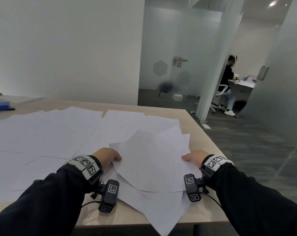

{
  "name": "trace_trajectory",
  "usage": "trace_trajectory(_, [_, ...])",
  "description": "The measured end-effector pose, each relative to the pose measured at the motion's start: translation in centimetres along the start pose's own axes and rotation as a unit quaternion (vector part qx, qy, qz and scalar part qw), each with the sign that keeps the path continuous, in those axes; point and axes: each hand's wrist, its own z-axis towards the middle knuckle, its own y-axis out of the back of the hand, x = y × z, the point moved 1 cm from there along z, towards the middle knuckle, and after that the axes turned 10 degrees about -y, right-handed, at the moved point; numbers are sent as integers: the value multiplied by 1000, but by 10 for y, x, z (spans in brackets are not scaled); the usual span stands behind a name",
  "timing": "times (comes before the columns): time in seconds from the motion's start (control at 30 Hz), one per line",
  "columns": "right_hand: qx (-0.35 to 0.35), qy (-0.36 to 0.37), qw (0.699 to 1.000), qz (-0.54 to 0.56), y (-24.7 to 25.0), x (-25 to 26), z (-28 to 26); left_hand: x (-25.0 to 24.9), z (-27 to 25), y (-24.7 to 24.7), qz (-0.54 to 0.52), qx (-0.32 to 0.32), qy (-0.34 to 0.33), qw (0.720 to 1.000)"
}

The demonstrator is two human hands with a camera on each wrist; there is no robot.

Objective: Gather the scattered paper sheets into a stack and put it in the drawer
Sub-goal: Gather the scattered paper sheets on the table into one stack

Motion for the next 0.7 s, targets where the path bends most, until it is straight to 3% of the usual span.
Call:
trace_trajectory(0.17, [-81,69,993,-46,23,-2,-2,3,-5,-1,-21,-15,-31,999])
trace_trajectory(0.33, [-34,91,989,-112,31,-8,-5,3,-5,0,12,-28,-33,999])
trace_trajectory(0.53, [-40,118,983,-132,6,1,-12,17,8,-7,6,74,-68,995])
trace_trajectory(0.7, [-47,110,981,-154,-11,11,-14,5,-14,-15,-52,60,-96,992])
